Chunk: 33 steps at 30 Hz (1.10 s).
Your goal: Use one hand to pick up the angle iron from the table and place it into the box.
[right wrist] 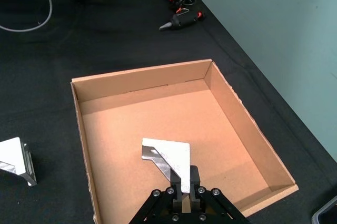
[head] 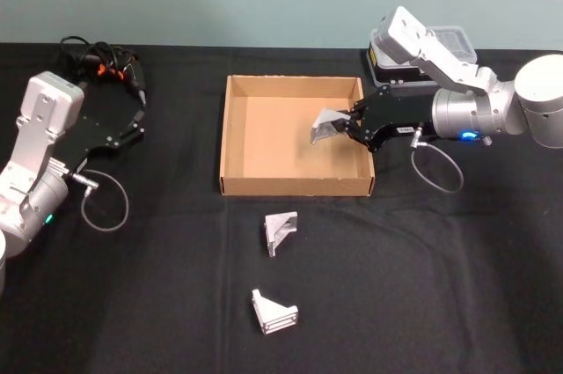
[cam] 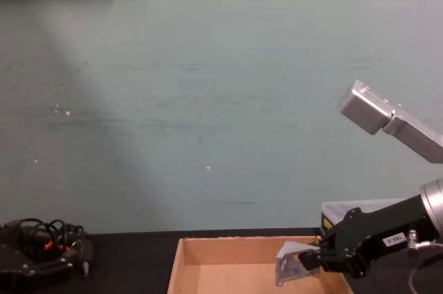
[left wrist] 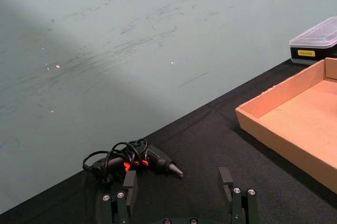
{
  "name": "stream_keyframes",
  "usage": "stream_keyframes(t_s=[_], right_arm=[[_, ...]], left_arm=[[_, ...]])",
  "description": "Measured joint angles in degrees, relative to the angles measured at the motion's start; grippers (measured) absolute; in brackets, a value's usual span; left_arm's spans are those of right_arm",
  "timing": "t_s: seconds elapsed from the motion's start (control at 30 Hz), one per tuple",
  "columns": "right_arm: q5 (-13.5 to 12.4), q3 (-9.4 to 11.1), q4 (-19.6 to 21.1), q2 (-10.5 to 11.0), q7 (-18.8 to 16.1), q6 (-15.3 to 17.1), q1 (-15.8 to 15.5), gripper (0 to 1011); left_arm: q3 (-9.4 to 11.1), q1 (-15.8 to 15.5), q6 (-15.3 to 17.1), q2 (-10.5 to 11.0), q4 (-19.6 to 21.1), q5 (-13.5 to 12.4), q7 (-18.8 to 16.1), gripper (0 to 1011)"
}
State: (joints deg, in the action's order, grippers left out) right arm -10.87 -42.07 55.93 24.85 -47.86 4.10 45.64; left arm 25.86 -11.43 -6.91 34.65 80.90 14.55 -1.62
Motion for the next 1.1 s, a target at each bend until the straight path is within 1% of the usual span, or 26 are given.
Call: stream_keyframes(t_s=[0.23,0.33,0.4,0.47,0.53,0.6,0.63,0.73,0.77,0.8,1.1], right_arm=[[0.09,0.47,-0.29,-0.36,0.02,-0.08,-0.08,80],[0.2,0.59,-0.39,-0.53,0.08,0.06,-0.11,139],[0.32,0.62,-0.39,-0.56,0.07,0.22,-0.16,218],[0.39,0.63,-0.39,-0.58,0.05,0.38,-0.16,253],[0.4,0.66,-0.31,-0.58,0.03,0.51,-0.18,335],[0.4,0.67,-0.23,-0.54,-0.05,0.58,-0.2,375],[0.4,0.7,-0.18,-0.48,-0.2,0.62,-0.22,435],[0.4,0.73,-0.12,-0.42,-0.32,0.64,-0.25,496],[0.4,0.77,-0.02,-0.36,-0.34,0.68,-0.3,557],[0.4,0.8,0.04,-0.31,-0.35,0.7,-0.35,594],[0.24,1.3,1.27,0.35,-0.25,0.76,-0.99,865]], left_arm=[[0.0,0.0,0.0,0.0,0.0,0.0,0.0,1000],[0.0,0.0,0.0,0.0,0.0,0.0,0.0,1000],[0.0,0.0,0.0,0.0,0.0,0.0,0.0,1000],[0.0,0.0,0.0,0.0,0.0,0.0,0.0,1000],[0.0,0.0,0.0,0.0,0.0,0.0,0.0,1000],[0.0,0.0,0.0,0.0,0.0,0.0,0.0,1000],[0.0,0.0,0.0,0.0,0.0,0.0,0.0,1000],[0.0,0.0,0.0,0.0,0.0,0.0,0.0,1000],[0.0,0.0,0.0,0.0,0.0,0.0,0.0,1000],[0.0,0.0,0.0,0.0,0.0,0.0,0.0,1000],[0.0,0.0,0.0,0.0,0.0,0.0,0.0,1000]])
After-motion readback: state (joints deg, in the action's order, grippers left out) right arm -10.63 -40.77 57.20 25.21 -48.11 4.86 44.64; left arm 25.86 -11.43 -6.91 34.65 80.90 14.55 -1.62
